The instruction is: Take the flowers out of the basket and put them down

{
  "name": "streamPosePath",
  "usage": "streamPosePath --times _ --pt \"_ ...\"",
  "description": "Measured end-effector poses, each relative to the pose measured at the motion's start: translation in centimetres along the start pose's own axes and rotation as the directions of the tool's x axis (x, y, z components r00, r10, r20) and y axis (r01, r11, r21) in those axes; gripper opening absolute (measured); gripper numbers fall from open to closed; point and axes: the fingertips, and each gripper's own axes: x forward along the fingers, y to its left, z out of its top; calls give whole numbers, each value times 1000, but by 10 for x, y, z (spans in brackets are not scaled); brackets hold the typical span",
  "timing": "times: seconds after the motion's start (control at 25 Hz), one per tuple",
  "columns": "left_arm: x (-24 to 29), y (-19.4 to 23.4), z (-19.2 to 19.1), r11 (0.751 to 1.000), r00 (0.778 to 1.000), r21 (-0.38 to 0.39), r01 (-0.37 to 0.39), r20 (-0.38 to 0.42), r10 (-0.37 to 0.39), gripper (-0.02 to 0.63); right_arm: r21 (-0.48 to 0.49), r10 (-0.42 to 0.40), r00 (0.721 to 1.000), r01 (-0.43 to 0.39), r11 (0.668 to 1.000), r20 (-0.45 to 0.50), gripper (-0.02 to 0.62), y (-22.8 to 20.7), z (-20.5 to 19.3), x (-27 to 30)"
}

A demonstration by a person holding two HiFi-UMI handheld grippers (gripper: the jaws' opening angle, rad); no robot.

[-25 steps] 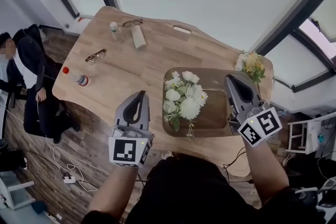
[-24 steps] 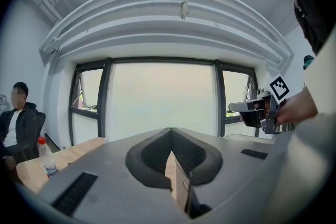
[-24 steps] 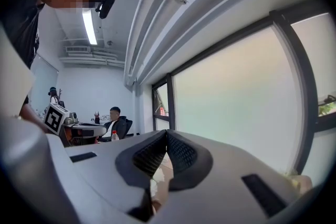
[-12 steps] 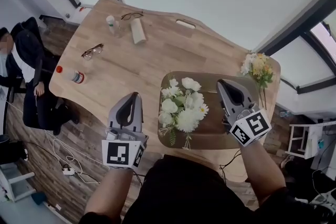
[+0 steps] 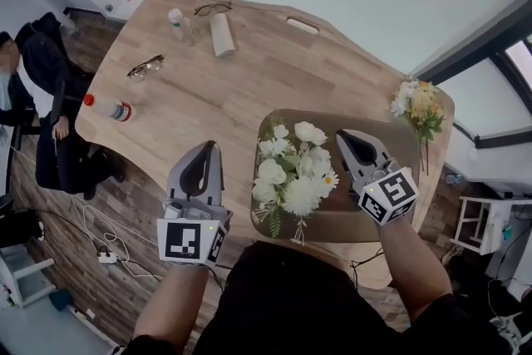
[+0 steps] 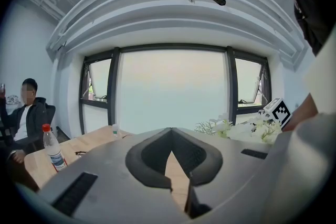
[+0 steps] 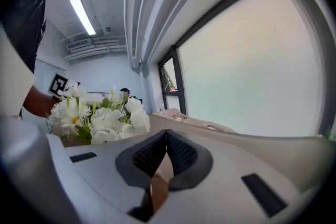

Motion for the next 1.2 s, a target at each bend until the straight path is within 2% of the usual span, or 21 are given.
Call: streamPosePath --times 0.12,0.28,0.44,0.56,0.6,0.68,0.72,0.8,0.96,1.2 --pt "-4 7 -3 1000 1000 -2 -14 -7 14 0 24 25 996 -23 999 -89 23 0 -27 10" --pt "-11 18 -8 999 999 -5 -37 -19 36 0 39 122 969 -116 992 -214 23 15 -62 22" --pt "-16 20 -7 999 999 -9 -46 -16 46 0 -26 201 933 -219 975 -299 25 33 -81 19" --pt "-16 25 -6 999 999 -17 -49 -10 49 0 -88 282 894 -331 940 -349 33 53 -88 20" --pt "-15 28 -6 999 999 -18 -49 -8 49 0 -106 311 874 -373 922 -372 90 61 -91 20" --pt "-16 28 -4 999 999 -18 -50 -2 50 0 -133 365 834 -451 882 -413 250 74 -97 17" --pt "-17 26 -2 999 999 -16 -50 2 50 0 -145 385 823 -479 866 -418 273 79 -97 13" --pt "-21 23 3 999 999 -13 -53 8 53 0 -160 422 822 -509 846 -383 282 89 -90 8" --pt "-26 33 4 998 998 -12 -68 10 68 0 -191 467 837 -527 828 -286 284 108 -69 20" --pt "-37 36 11 995 995 -6 -96 11 96 0 -224 499 828 -552 803 -255 279 125 -60 33"
